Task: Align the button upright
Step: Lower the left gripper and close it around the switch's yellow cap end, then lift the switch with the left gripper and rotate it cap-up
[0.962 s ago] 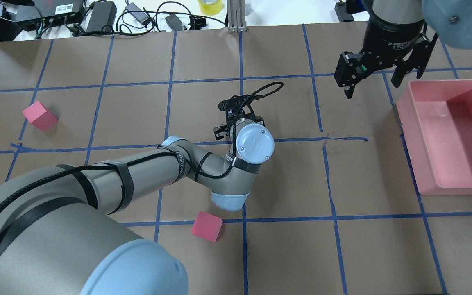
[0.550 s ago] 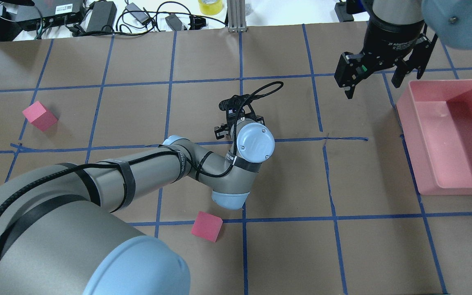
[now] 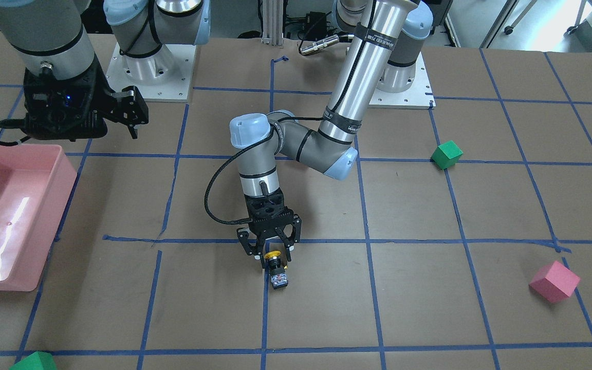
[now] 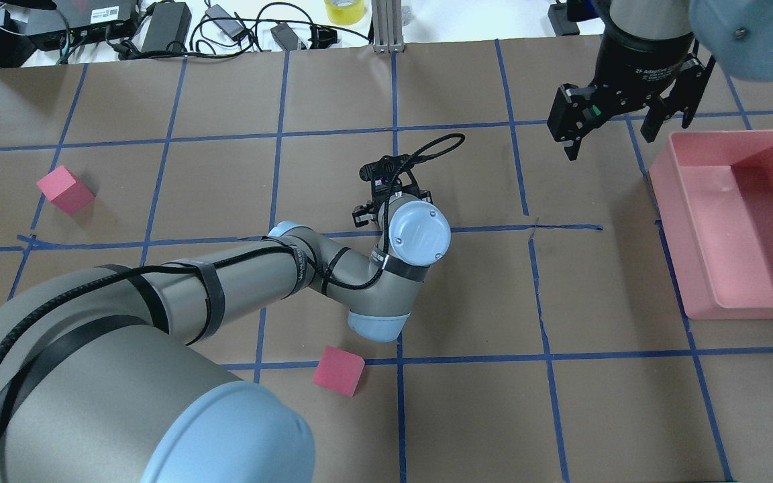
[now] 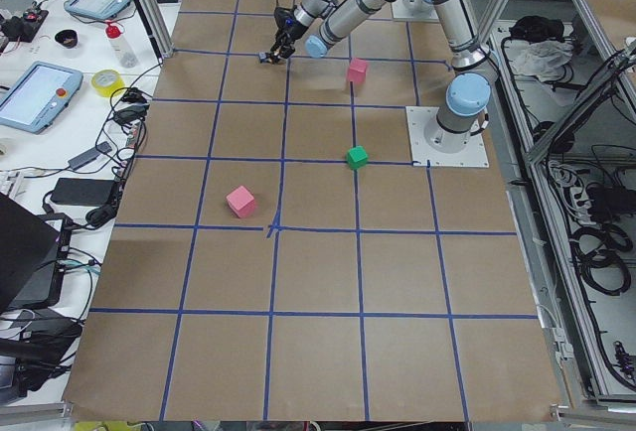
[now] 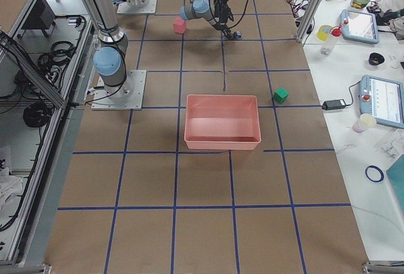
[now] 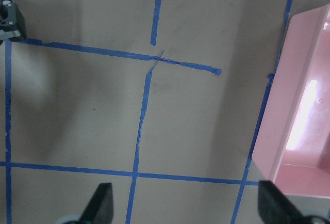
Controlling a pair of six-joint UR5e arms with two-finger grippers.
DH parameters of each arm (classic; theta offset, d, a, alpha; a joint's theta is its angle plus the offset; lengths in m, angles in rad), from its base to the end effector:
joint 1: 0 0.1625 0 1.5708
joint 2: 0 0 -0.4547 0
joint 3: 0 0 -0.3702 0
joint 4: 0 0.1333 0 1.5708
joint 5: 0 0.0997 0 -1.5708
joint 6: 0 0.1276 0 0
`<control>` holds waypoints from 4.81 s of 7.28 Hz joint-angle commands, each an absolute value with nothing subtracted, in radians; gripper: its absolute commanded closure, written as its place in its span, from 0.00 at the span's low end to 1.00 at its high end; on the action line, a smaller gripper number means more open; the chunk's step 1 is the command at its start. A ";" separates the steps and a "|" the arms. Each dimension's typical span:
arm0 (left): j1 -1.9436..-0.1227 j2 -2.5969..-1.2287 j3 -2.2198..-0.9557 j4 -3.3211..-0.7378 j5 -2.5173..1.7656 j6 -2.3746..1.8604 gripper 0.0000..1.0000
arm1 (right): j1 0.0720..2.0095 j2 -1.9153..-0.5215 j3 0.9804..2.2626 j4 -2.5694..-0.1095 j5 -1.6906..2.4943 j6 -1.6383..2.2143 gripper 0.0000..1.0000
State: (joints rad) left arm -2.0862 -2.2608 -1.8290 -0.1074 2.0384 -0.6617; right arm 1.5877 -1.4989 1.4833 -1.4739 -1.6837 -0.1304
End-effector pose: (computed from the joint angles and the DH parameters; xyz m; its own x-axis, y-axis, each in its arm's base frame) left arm -0.3854 -0.5266 0.1624 -0.9627 -0.2706 -0.0067 -0.2061 0.7490 -0.6297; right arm 0.1272 -0.4898 0.4873 -0.9827 -0.1553 0.1008 -0.1459 0.9847 0.0951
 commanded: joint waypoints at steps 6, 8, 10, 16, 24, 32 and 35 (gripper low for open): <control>-2.086 -2.237 -1.829 -0.110 2.026 -0.649 0.59 | 1.588 -1.499 1.483 -1.470 -1.684 -0.130 0.00; -2.080 -2.211 -1.825 -0.117 2.023 -0.617 0.63 | 1.588 -1.499 1.486 -1.470 -1.684 -0.130 0.00; -2.079 -2.212 -1.830 -0.123 2.022 -0.629 0.61 | 1.588 -1.499 1.486 -1.468 -1.684 -0.129 0.00; -2.033 -2.198 -1.835 -0.146 1.948 -0.685 0.11 | 1.588 -1.499 1.489 -1.465 -1.684 -0.129 0.00; -2.069 -2.224 -1.873 -0.143 1.950 -0.671 0.16 | 1.586 -1.499 1.494 -1.463 -1.700 -0.129 0.00; -2.069 -2.224 -1.859 -0.123 1.951 -0.621 0.55 | 1.586 -1.497 1.494 -1.466 -1.700 -0.129 0.00; -2.069 -2.175 -1.844 -0.127 1.947 -0.627 0.69 | 1.586 -1.497 1.494 -1.465 -1.700 -0.129 0.00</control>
State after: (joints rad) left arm -2.0693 -2.1994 -1.8553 -0.1239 1.9483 -0.6216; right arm 1.5862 -1.4973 1.4941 -1.4658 -1.6997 -0.1288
